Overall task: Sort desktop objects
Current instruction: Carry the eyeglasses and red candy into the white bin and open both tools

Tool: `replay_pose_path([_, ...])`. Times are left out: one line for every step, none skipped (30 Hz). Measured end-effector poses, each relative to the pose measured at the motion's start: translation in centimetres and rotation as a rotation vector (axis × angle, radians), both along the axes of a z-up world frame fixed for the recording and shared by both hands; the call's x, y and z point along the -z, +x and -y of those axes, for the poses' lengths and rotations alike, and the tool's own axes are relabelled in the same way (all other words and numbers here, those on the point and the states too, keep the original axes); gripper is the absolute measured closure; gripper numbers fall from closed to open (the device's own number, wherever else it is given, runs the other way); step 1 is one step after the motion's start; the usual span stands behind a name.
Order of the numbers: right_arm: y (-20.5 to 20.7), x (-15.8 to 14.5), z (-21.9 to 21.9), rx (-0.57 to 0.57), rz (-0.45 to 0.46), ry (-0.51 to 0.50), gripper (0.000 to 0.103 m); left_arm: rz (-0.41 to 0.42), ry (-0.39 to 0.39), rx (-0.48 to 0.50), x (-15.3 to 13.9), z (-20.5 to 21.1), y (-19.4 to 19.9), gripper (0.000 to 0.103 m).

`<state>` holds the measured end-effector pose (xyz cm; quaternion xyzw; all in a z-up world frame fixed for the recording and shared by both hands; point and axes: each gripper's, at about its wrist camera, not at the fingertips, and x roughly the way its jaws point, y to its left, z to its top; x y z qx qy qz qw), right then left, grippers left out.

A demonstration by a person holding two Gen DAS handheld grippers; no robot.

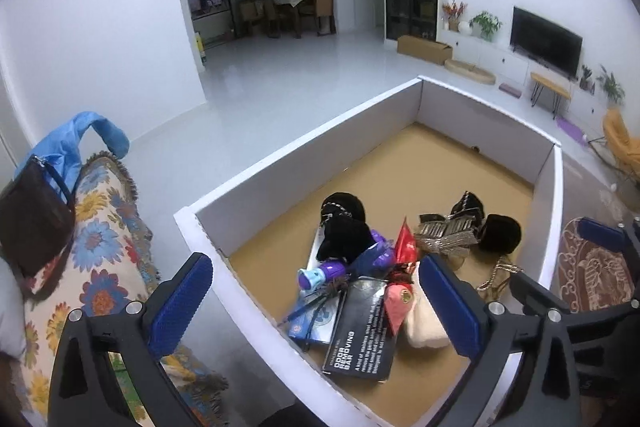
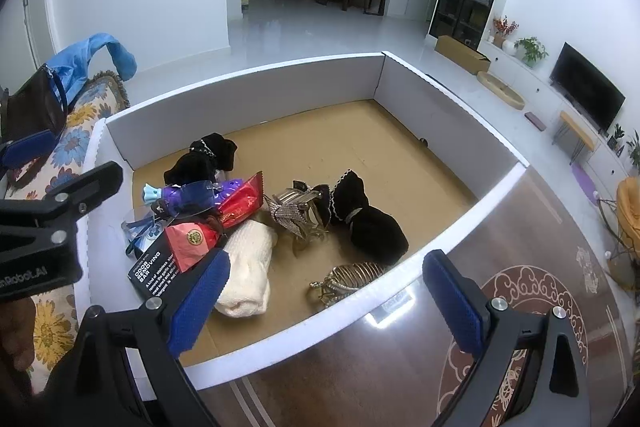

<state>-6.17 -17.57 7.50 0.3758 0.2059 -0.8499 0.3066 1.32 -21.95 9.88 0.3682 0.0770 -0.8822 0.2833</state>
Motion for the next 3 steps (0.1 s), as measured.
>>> replay_pose_path([-0.04, 0.01, 0.06, -0.001, -0.002, 0.001, 0.006, -0.004, 0.001, 0.006, -0.02, -0.04, 0.07, 0.0])
replay_pose_path([-0.04, 0.0, 0.07, -0.003, -0.003, 0.002, 0.006, -0.011, -0.005, 0.013, -0.12, -0.19, 0.19, 0.0])
replay_pose_path([-0.05, -0.02, 0.08, -0.003, -0.005, 0.003, 0.006, -0.014, -0.013, 0.012, -0.22, -0.26, 0.23, 0.0])
